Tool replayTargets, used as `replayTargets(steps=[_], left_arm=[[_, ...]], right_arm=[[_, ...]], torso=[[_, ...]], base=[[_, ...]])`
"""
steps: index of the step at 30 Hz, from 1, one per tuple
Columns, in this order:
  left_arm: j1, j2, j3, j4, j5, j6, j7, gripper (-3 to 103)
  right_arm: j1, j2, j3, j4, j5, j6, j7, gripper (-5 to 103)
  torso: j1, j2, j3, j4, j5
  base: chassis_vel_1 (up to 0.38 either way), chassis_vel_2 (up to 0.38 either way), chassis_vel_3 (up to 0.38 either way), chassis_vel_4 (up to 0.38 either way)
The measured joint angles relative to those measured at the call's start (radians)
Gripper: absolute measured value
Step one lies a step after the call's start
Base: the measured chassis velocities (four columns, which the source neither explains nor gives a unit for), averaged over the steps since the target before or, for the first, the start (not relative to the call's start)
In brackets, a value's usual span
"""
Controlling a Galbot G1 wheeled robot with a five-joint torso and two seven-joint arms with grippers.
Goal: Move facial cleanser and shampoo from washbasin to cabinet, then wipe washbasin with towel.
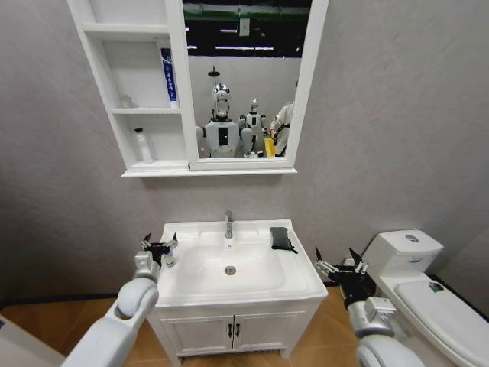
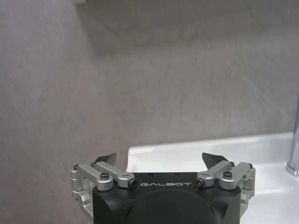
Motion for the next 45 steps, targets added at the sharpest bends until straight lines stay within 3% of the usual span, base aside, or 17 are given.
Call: replayTargets(steps=[12,27,30,33,34,42,45], left_arm=[[-0.083,-0.074,0.042,0.204,0.055,-0.03,0.043,100],[-0.125,-0.073,0.037,0.277,0.03,-0.021,0.042,103],[-0.134,-0.072,0.036,0.289,0.028,-0.016,0.042,98],[-0.136,-0.072,0.036,0.297,0.027,-0.007,0.041,84],[-0.136,-0.072,0.036,0.297,0.027,-0.007,0.041,84],[-0.135,-0.066,0.028,0.302,0.008,0.006,0.037,51],[-0.135,-0.063,0.022,0.284,-0.014,0.023,0.029,43]], right_arm=[[0.009,-0.014,0.012,-0.021,0.009,0.007,0.016,100],[0.027,-0.028,0.016,-0.042,0.026,0.01,0.014,100],[0.026,-0.028,0.014,-0.042,0.026,0.01,0.014,100],[0.026,-0.03,0.014,-0.044,0.026,0.01,0.013,100],[0.026,-0.03,0.014,-0.044,0.026,0.01,0.013,100],[0.039,-0.028,0.019,-0.052,0.032,0.008,0.016,100],[0.036,-0.028,0.019,-0.054,0.032,0.008,0.017,100]], torso=[[0.0,0.0,0.0,0.0,0.0],[0.0,0.0,0.0,0.0001,-0.0001],[0.0,0.0,0.0,0.0,-0.0001],[0.0,0.0,0.0,0.0001,-0.0002],[0.0,0.0,0.0,0.0001,-0.0002],[0.0,0.0,0.0,0.0001,-0.0002],[0.0,0.0,0.0,0.0001,-0.0003]], base=[[0.0,0.0,0.0,0.0],[0.0,0.0,0.0,0.0],[0.0,0.0,0.0,0.0],[0.0,0.0,0.0,0.0],[0.0,0.0,0.0,0.0],[0.0,0.0,0.0,0.0],[0.0,0.0,0.0,0.0]])
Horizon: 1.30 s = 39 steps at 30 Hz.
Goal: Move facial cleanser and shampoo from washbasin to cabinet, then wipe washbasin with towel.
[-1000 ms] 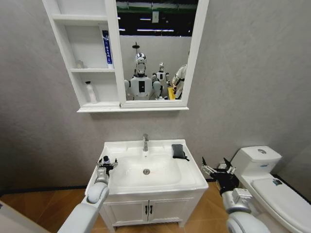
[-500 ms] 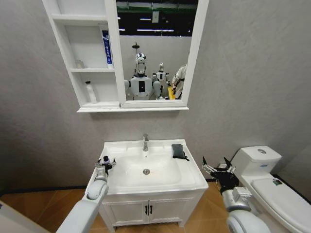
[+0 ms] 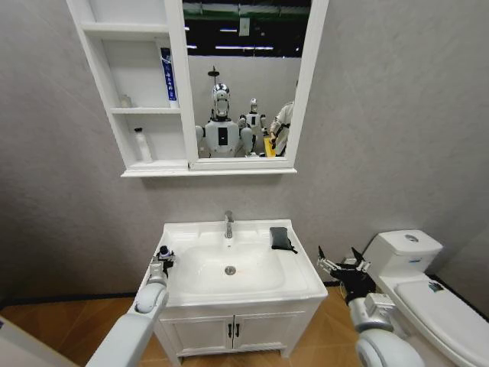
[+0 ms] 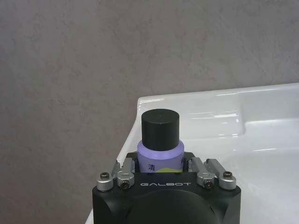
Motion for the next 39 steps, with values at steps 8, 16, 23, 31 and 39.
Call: replayTargets(steps=[8,16,23,31,39], left_arm=[[0.061,0.08,-0.033,-0.383,-0.127,0.134,-0.119,43],[-0.041,0.284,-0.027,-0.633,-0.42,0.261,-0.291,43],[-0.425,0.401,0.064,-0.46,-0.511,0.27,-0.144,43],[-0.657,0.378,0.166,-0.298,-0.553,0.306,-0.102,43],[-0.906,0.357,0.294,-0.072,-0.602,0.344,-0.038,43]], right_arm=[[-0.002,-0.002,-0.009,-0.005,-0.011,0.0,0.001,100],[0.009,-0.003,-0.029,-0.012,-0.023,-0.004,0.0,100],[0.001,-0.004,-0.038,-0.019,-0.033,-0.003,-0.005,100],[0.001,-0.006,-0.035,-0.036,-0.045,0.005,-0.006,100],[0.01,-0.004,-0.04,-0.053,-0.051,0.007,-0.009,100]], torso=[[0.0,0.0,0.0,0.0,0.0003],[0.0,0.0,0.0,0.0003,-0.0001],[0.0,0.0,0.0,-0.0004,0.0],[0.0,0.0,0.0,-0.0001,0.0],[0.0,0.0,0.0,0.0,0.0001]], base=[[0.0,0.0,0.0,0.0],[0.0,0.0,0.0,0.0],[0.0,0.0,0.0,0.0],[0.0,0.0,0.0,0.0],[0.0,0.0,0.0,0.0]])
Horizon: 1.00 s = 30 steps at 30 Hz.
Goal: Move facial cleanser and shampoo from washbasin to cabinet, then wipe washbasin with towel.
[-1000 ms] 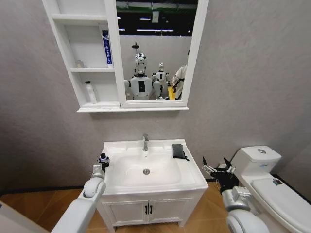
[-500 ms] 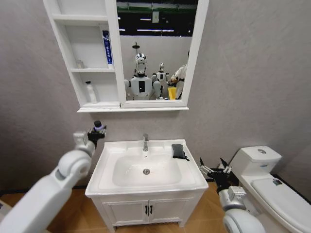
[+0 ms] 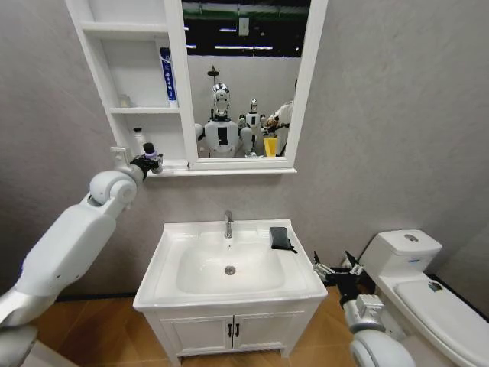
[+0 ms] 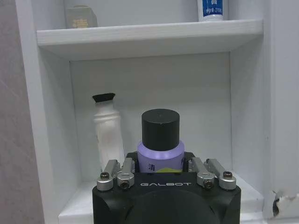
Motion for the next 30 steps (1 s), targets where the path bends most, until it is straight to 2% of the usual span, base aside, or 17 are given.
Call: replayTargets(steps=[6,10,14,17,20,30], left_arm=[[-0.131,-0.04,0.051,0.092,-0.049,0.052,0.03,43],[-0.158,-0.054,0.062,0.129,-0.052,0.063,0.042,43],[-0.181,-0.068,0.076,0.191,-0.048,0.074,0.059,43],[-0.206,-0.086,0.093,0.26,-0.034,0.075,0.093,43],[-0.22,-0.096,0.101,0.273,-0.036,0.075,0.116,43],[-0.223,-0.124,0.112,0.277,-0.026,0.075,0.131,43]], right_arm=[[0.003,0.0,0.004,-0.012,0.0,0.005,-0.006,100],[0.01,-0.001,0.005,-0.025,0.003,0.009,-0.009,100],[0.011,-0.004,0.005,-0.046,0.007,0.019,-0.02,100],[0.008,-0.005,0.008,-0.056,0.008,0.028,-0.025,100],[0.008,-0.008,0.009,-0.06,0.013,0.028,-0.026,100],[0.013,-0.012,0.01,-0.065,0.017,0.028,-0.026,100]], torso=[[0.0,0.0,0.0,-0.0001,0.0001],[0.0,0.0,0.0,-0.0005,0.0003],[0.0,0.0,0.0,0.0004,0.0],[0.0,0.0,0.0,-0.0002,0.0],[0.0,0.0,0.0,0.0,0.0],[0.0,0.0,0.0,-0.0001,0.0001]], base=[[0.0,0.0,0.0,0.0],[0.0,0.0,0.0,0.0],[0.0,0.0,0.0,0.0],[0.0,0.0,0.0,0.0],[0.0,0.0,0.0,0.0],[0.0,0.0,0.0,0.0]])
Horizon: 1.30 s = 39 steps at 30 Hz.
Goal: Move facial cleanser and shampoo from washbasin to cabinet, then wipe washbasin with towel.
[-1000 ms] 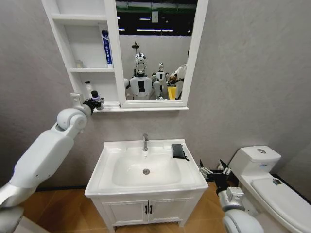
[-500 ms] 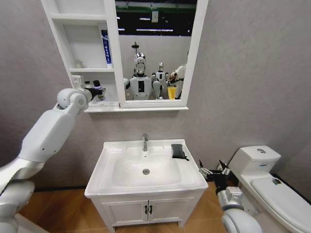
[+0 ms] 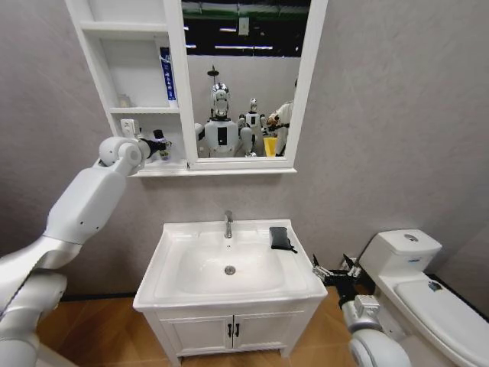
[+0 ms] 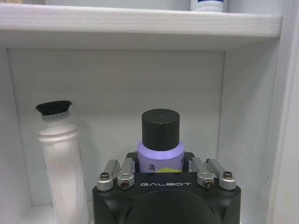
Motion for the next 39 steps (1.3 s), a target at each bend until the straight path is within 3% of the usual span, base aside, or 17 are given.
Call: replayTargets(steps=[12,14,16,18,19,23,25,27,28,30,34,39], left_arm=[[0.013,-0.012,0.003,0.041,0.038,-0.032,0.007,41],[0.02,-0.007,-0.001,0.04,0.042,-0.046,0.007,49],[0.023,-0.006,-0.003,0.041,0.042,-0.05,0.007,49],[0.027,-0.006,-0.009,0.046,0.048,-0.056,0.007,60],[0.027,-0.006,-0.009,0.046,0.048,-0.056,0.007,60],[0.038,-0.005,-0.014,0.033,0.051,-0.061,0.008,82],[0.042,-0.004,-0.018,0.026,0.051,-0.062,0.007,82],[0.057,0.003,-0.031,0.004,0.049,-0.064,-0.001,93],[0.057,0.003,-0.031,0.004,0.049,-0.064,-0.001,93],[0.11,0.034,-0.066,-0.069,0.035,-0.068,-0.037,99],[0.191,0.077,-0.108,-0.171,0.016,-0.068,-0.076,100],[0.421,0.19,-0.226,-0.465,-0.047,-0.083,-0.213,100]], right_arm=[[0.003,-0.015,0.012,0.011,0.02,-0.001,0.004,100],[0.002,-0.023,0.016,0.012,0.025,-0.002,0.004,100],[0.002,-0.025,0.017,0.013,0.026,-0.002,0.004,100],[-0.001,-0.026,0.021,0.016,0.028,-0.002,0.004,100],[-0.001,-0.026,0.021,0.016,0.028,-0.002,0.004,100],[-0.005,-0.024,0.022,0.027,0.028,-0.002,0.005,100],[-0.005,-0.023,0.021,0.029,0.027,-0.002,0.006,100],[-0.007,-0.019,0.02,0.033,0.024,-0.002,0.006,100],[-0.007,-0.019,0.02,0.033,0.024,-0.002,0.006,100],[-0.014,-0.014,0.017,0.04,0.019,-0.003,0.007,100],[-0.016,-0.012,0.012,0.045,0.013,-0.004,0.007,100],[-0.013,-0.007,0.003,0.057,0.009,-0.012,0.017,100]], torso=[[0.0,0.0,0.0,-0.0001,0.0],[0.0,0.0,0.0,0.0001,0.0],[0.0,0.0,0.0,0.0002,-0.0002],[0.0,0.0,0.0,0.0002,-0.0001],[0.0,0.0,0.0,0.0002,-0.0001],[0.0,0.0,0.0,0.0,-0.0001],[0.0,0.0,0.0,-0.0001,-0.0001],[0.0,0.0,0.0,-0.0002,0.0],[0.0,0.0,0.0,-0.0002,0.0],[0.0,0.0,0.0,-0.0002,0.0],[0.0,0.0,0.0,-0.0002,-0.0002],[0.0,0.0,0.0,0.0005,0.0001]], base=[[0.0,0.0,0.0,0.0],[0.0,0.0,0.0,0.0],[0.0,0.0,0.0,0.0],[0.0,0.0,0.0,0.0],[0.0,0.0,0.0,0.0],[0.0,0.0,0.0,0.0],[0.0,0.0,0.0,0.0],[0.0,0.0,0.0,0.0],[0.0,0.0,0.0,0.0],[0.0,0.0,0.0,0.0],[0.0,0.0,0.0,0.0],[0.0,0.0,0.0,0.0]])
